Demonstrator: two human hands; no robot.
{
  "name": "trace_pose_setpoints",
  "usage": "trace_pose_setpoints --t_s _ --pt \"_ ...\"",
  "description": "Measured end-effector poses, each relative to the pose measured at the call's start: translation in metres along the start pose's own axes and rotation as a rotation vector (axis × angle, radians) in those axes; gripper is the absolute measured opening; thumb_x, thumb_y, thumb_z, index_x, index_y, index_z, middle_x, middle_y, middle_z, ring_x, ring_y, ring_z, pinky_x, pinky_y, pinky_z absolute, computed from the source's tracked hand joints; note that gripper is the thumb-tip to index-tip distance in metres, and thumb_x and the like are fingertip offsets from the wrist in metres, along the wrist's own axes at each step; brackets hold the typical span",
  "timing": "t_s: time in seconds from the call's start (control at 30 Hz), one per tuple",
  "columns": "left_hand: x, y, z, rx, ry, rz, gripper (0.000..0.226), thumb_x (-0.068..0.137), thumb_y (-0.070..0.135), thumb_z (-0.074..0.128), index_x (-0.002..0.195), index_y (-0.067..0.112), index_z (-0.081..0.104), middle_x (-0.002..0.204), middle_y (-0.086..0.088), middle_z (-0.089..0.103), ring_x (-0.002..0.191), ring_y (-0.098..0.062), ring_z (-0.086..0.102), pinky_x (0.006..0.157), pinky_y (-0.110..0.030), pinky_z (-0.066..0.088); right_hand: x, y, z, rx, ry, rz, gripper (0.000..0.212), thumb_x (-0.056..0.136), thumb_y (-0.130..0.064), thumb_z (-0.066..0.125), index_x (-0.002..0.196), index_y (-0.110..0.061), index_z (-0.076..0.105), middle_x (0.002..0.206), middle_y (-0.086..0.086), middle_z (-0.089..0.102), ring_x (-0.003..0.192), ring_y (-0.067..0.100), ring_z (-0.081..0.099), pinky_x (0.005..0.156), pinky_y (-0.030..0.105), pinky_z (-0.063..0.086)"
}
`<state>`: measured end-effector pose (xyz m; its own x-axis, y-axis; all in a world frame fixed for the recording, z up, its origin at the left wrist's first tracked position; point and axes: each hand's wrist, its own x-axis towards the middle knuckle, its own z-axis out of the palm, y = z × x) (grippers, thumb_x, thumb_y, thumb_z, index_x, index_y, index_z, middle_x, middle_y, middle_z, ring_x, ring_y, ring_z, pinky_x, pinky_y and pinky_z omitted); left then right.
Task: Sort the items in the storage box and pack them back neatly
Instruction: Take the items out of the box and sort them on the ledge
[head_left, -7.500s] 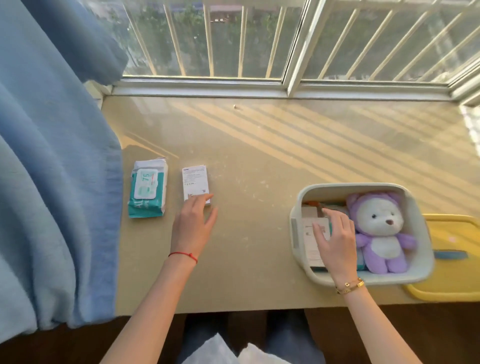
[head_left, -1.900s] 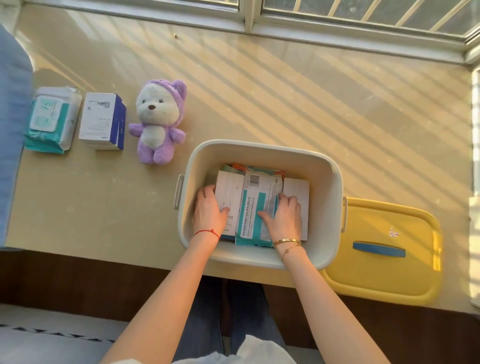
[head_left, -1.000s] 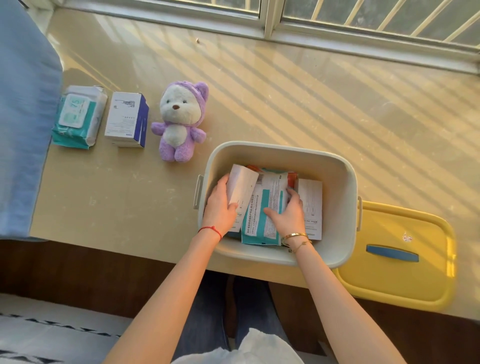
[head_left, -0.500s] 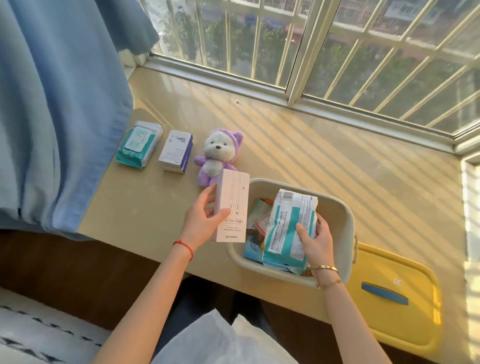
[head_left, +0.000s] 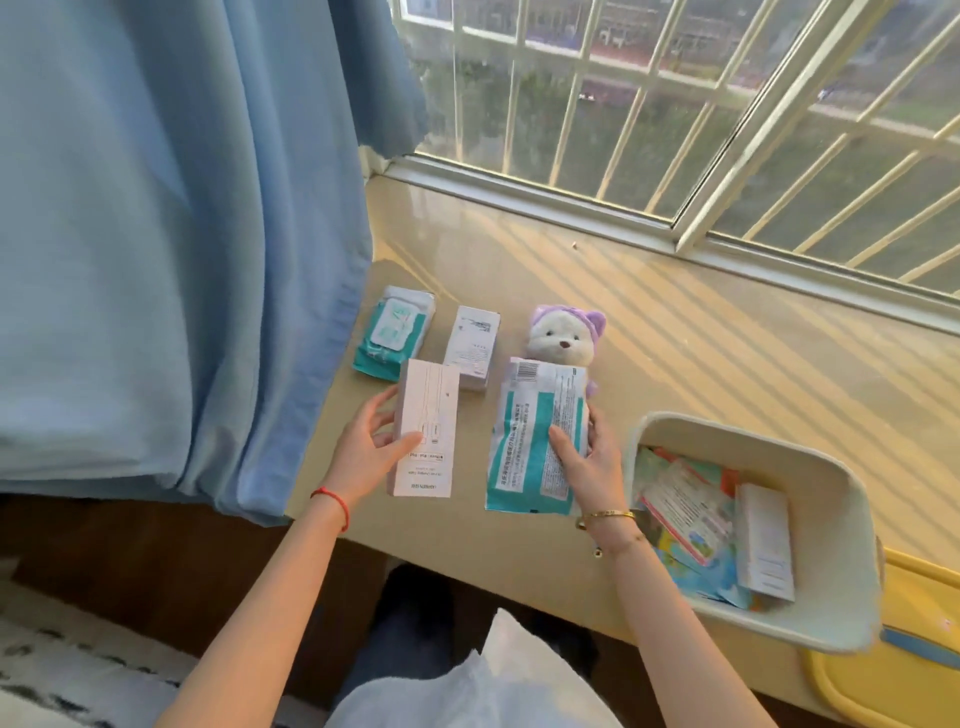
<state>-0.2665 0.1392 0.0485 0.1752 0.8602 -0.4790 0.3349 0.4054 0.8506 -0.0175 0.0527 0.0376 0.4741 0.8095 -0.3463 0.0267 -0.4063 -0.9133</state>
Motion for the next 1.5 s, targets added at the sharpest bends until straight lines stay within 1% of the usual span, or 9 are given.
trace_pose_setpoints --t_s 0.1,0.27,0.5,0.63,0.8,0.93,1.07,1.23,1.5 --pt "0.027 -0.020 -0.051 0.037 -0.023 -0.044 0.069 0.081 0.010 0.071 0.140 0.024 0.038 0.132 -0.008 0.054 0.109 -0.016 0.058 0.077 -0.022 0.052 0.016 -0.011 0.065 0.021 0.031 0.027 0.048 0.087 -0.016 0.067 0.130 -0.014 0.047 0.119 0.003 0.062 0.109 0.018 0.062 0.091 0.037 0.054" --pt "0.070 -0.059 -0.110 0.033 -0.081 -0.146 0.068 0.081 0.010 0.071 0.138 0.028 0.038 0.135 -0.006 0.053 0.114 -0.019 0.057 0.092 -0.045 0.051 0.062 -0.019 0.153 0.014 0.043 0.064 0.056 0.084 -0.021 0.069 0.133 -0.012 0.044 0.122 0.006 0.060 0.111 0.018 0.061 0.094 0.045 0.052" --pt "0.115 -0.102 -0.133 0.021 -0.154 -0.229 0.068 0.084 0.010 0.067 0.141 0.032 0.036 0.128 0.008 0.050 0.113 -0.012 0.054 0.073 -0.026 0.055 0.136 -0.016 0.235 0.016 0.042 0.102 0.057 0.086 -0.016 0.065 0.137 -0.015 0.039 0.116 0.002 0.061 0.100 0.012 0.064 0.085 0.034 0.057" --pt "0.130 -0.129 -0.134 0.021 -0.163 -0.253 0.067 0.085 0.010 0.067 0.140 0.033 0.036 0.122 0.009 0.052 0.109 -0.010 0.056 0.079 -0.027 0.055 0.173 -0.007 0.273 0.003 0.027 0.092 0.054 0.088 -0.018 0.064 0.136 -0.015 0.039 0.116 0.000 0.060 0.097 0.010 0.065 0.072 0.022 0.057" --pt "0.140 -0.156 -0.134 0.023 -0.179 -0.244 0.062 0.085 0.008 0.066 0.131 0.039 0.038 0.117 0.008 0.058 0.107 -0.010 0.061 0.079 -0.028 0.056 0.200 0.010 0.305 0.011 0.050 0.087 0.060 0.088 -0.018 0.065 0.139 -0.015 0.034 0.116 -0.003 0.058 0.100 0.014 0.065 0.076 0.029 0.059" --pt "0.140 -0.171 -0.135 0.076 -0.142 -0.215 0.059 0.085 0.012 0.067 0.133 0.034 0.042 0.118 0.011 0.059 0.107 -0.004 0.059 0.081 -0.021 0.054 0.208 0.025 0.316 -0.091 0.072 0.023 0.061 0.088 -0.018 0.064 0.140 -0.014 0.033 0.114 -0.005 0.057 0.100 0.012 0.063 0.080 0.030 0.058" --pt "0.138 -0.178 -0.137 0.178 -0.097 -0.174 0.058 0.084 0.016 0.068 0.137 0.026 0.045 0.119 0.007 0.062 0.107 -0.005 0.059 0.086 -0.028 0.055 0.210 0.031 0.314 -0.263 0.063 -0.024 0.061 0.087 -0.021 0.066 0.138 -0.010 0.035 0.117 0.000 0.058 0.105 0.015 0.060 0.087 0.033 0.055" --pt "0.133 -0.168 -0.134 0.385 -0.032 -0.065 0.051 0.083 0.022 0.070 0.130 0.021 0.052 0.122 0.002 0.062 0.108 -0.008 0.059 0.091 -0.029 0.052 0.200 0.028 0.295 -0.557 0.053 -0.113 0.062 0.088 -0.032 0.062 0.139 -0.007 0.036 0.133 0.010 0.047 0.122 0.025 0.044 0.106 0.037 0.038" --pt "0.098 -0.098 -0.130 0.590 0.032 0.121 0.039 0.089 0.027 0.062 0.127 0.020 0.054 0.126 -0.001 0.059 0.114 -0.016 0.056 0.092 -0.029 0.046 0.097 0.008 0.187 -0.663 0.136 -0.382 0.032 0.085 -0.020 0.060 0.114 -0.007 0.059 0.110 0.010 0.062 0.103 0.033 0.052 0.092 0.028 0.035"
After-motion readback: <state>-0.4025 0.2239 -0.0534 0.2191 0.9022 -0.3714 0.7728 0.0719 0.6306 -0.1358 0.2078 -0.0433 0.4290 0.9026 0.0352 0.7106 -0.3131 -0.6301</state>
